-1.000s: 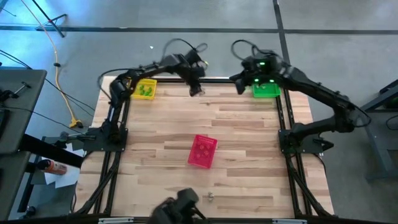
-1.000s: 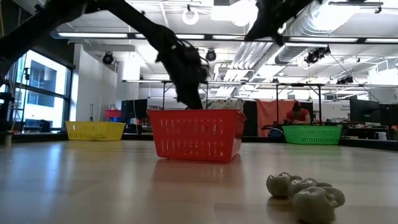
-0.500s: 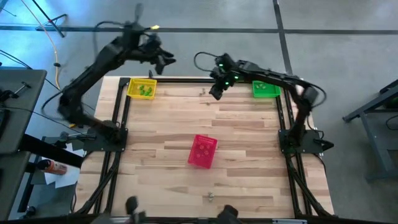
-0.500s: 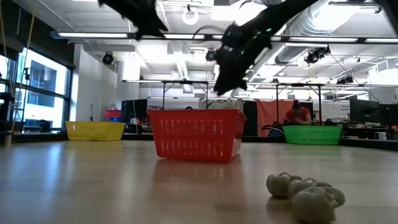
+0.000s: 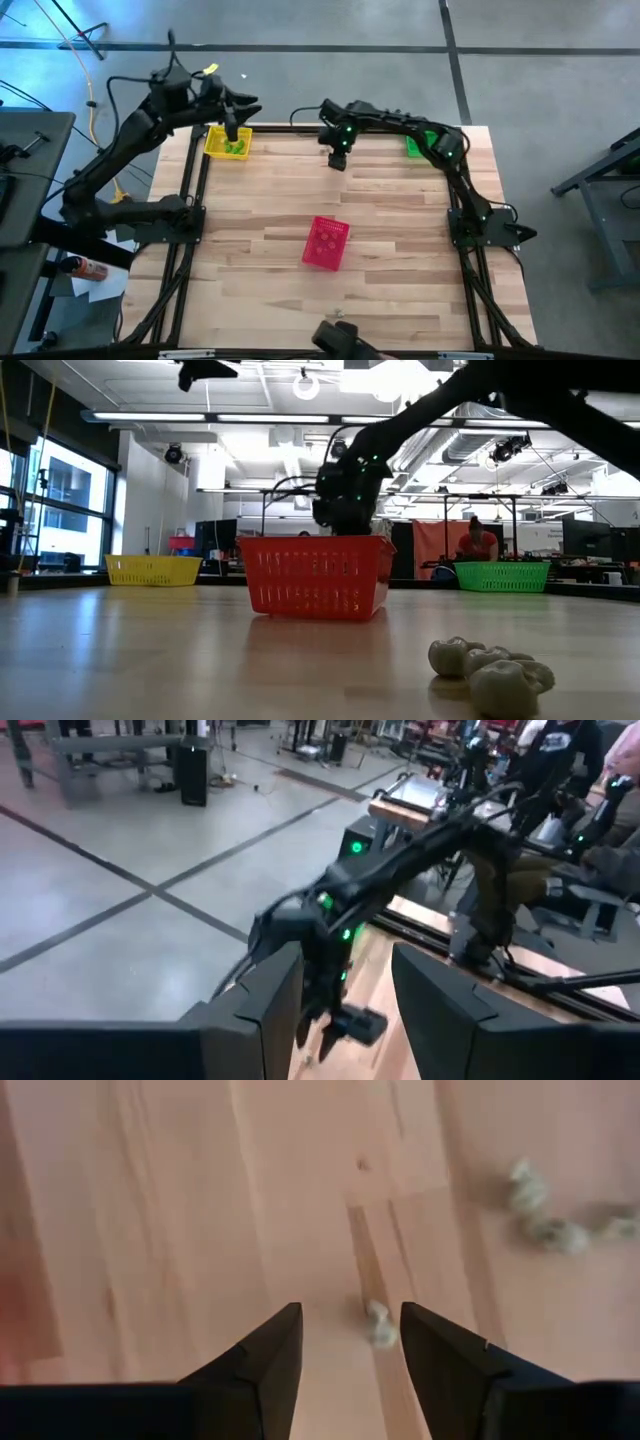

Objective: Sort Halloween decoration
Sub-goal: Put the white skull toy into the green bin

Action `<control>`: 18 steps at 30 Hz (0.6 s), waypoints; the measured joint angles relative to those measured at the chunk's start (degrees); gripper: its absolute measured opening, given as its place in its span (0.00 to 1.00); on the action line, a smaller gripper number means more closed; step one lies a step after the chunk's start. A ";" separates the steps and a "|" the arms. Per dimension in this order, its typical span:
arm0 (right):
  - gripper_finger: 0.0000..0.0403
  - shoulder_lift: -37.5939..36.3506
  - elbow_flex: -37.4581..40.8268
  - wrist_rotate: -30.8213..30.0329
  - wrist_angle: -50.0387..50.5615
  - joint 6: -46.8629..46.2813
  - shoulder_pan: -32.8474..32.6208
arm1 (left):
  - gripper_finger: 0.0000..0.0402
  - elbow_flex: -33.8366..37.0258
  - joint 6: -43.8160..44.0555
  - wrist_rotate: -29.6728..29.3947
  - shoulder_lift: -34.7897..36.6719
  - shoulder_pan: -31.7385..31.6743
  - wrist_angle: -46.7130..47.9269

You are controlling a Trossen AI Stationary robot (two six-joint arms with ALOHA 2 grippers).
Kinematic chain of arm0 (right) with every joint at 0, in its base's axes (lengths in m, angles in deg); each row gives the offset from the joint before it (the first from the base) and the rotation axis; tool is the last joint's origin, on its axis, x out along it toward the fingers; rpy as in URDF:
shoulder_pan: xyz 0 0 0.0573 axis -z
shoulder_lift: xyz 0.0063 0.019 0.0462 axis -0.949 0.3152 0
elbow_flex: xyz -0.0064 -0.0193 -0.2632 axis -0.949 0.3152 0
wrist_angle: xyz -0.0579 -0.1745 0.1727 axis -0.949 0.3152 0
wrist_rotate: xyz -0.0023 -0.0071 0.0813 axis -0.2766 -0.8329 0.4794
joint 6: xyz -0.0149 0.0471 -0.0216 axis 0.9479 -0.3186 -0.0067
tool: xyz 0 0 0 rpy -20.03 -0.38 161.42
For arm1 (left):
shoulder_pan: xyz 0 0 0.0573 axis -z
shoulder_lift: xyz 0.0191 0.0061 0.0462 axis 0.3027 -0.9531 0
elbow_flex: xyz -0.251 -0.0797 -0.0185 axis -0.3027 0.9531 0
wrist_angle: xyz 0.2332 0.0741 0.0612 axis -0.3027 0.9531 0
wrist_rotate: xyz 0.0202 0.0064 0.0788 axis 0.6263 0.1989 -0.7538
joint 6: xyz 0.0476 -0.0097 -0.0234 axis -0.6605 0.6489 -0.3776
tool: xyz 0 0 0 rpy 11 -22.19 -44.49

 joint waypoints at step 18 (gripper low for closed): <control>0.36 3.74 -0.33 -13.46 -0.92 2.20 -2.83 | 0.37 0.64 0.36 -0.50 0.98 2.52 0.05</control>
